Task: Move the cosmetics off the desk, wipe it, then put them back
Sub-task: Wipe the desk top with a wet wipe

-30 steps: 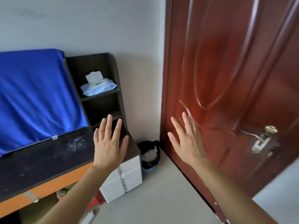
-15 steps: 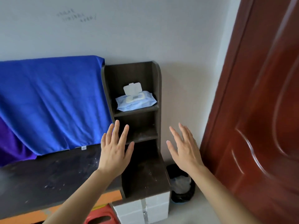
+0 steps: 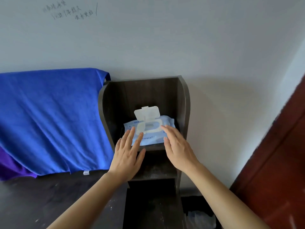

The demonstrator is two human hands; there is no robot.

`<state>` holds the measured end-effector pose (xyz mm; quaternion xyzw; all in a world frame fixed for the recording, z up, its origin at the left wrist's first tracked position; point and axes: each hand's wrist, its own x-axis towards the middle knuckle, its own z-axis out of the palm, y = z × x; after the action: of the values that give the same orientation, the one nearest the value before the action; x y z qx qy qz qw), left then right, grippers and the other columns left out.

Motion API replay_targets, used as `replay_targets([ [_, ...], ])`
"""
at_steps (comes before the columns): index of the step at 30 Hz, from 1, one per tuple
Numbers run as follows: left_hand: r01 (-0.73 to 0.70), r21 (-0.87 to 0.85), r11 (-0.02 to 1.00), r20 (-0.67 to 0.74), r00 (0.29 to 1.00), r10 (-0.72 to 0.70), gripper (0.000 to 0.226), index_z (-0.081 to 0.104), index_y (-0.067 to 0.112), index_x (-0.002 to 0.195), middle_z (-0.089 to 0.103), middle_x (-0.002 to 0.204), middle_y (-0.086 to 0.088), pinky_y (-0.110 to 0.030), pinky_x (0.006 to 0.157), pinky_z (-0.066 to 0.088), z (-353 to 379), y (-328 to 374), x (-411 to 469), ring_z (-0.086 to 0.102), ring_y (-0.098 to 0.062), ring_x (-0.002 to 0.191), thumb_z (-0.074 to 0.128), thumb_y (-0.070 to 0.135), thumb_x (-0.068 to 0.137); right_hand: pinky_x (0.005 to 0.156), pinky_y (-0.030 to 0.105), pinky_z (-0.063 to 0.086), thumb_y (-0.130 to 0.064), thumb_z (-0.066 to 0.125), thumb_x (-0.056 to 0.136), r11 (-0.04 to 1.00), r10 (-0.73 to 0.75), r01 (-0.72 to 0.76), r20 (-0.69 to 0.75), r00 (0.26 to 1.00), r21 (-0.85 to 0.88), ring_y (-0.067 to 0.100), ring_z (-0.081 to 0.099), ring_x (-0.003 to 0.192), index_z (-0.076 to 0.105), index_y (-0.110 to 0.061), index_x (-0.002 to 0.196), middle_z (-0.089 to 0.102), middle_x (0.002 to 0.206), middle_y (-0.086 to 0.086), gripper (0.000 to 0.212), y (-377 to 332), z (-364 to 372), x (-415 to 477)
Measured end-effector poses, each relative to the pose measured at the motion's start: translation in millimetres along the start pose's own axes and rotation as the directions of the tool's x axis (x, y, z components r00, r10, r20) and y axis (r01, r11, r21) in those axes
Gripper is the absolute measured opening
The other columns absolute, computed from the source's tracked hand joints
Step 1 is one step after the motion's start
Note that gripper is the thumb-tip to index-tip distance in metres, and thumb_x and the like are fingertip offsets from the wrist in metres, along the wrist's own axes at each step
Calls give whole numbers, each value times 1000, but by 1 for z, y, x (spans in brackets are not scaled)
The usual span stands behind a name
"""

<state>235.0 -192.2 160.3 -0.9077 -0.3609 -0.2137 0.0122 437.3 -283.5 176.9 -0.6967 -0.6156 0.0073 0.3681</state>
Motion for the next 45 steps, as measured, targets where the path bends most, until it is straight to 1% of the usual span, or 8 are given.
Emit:
replay_targets([
  [4,-154,57,986,-9,988,155,55,36,18,152,20,164,-12,-54,112,34,3,-14,37,25,-32,149,39,40,102,109,20,35,-17,40,107,999,43,-42,32,999,-22,14,43,141,39,-16,152,42,156,1,45,8,22,32],
  [9,-298,39,954,51,954,296,52,33,21,153,9,167,-5,-50,118,22,9,-19,85,8,-27,153,32,40,105,111,22,31,-14,48,104,990,115,-112,32,993,-86,20,45,141,44,-10,149,45,154,7,46,14,40,43],
  [12,-336,44,941,92,939,331,49,43,18,147,20,165,-5,-51,117,25,11,-24,102,13,-29,152,30,38,105,116,28,30,-11,46,104,982,150,-146,23,988,-116,23,43,141,49,-9,146,46,153,8,42,18,45,46],
  [17,-70,-110,991,23,997,73,55,60,5,131,52,145,-14,-50,106,42,20,-43,79,43,-35,139,31,40,101,116,35,32,-13,41,103,966,205,-199,21,979,-165,21,41,136,59,-21,138,46,150,-1,41,19,50,54],
  [23,110,-245,963,-13,993,-117,61,57,-3,131,53,140,-22,-47,112,35,33,-38,64,48,-38,133,30,42,99,114,38,36,-30,45,103,965,225,-209,93,970,-160,19,38,136,66,-29,130,45,150,-3,35,15,46,80],
  [30,131,-176,975,32,991,-128,70,43,2,145,40,152,-19,-49,118,28,42,-37,63,33,-34,144,14,48,101,102,31,41,-47,58,97,965,202,-170,153,967,-200,15,41,123,74,-33,118,48,137,-5,30,21,45,100],
  [40,167,-181,969,60,985,-159,76,33,8,151,28,159,-12,-44,122,18,43,-37,63,19,-29,150,7,55,98,97,41,50,-32,53,101,952,48,-1,145,988,-307,23,45,125,70,-28,127,49,136,3,31,15,44,93],
  [45,193,-181,964,53,981,-186,71,43,6,146,39,154,-13,-52,115,30,32,-31,67,32,-34,144,15,50,99,91,41,53,-33,54,101,944,14,30,131,991,-329,24,47,121,68,-28,128,52,135,4,31,18,45,95],
])
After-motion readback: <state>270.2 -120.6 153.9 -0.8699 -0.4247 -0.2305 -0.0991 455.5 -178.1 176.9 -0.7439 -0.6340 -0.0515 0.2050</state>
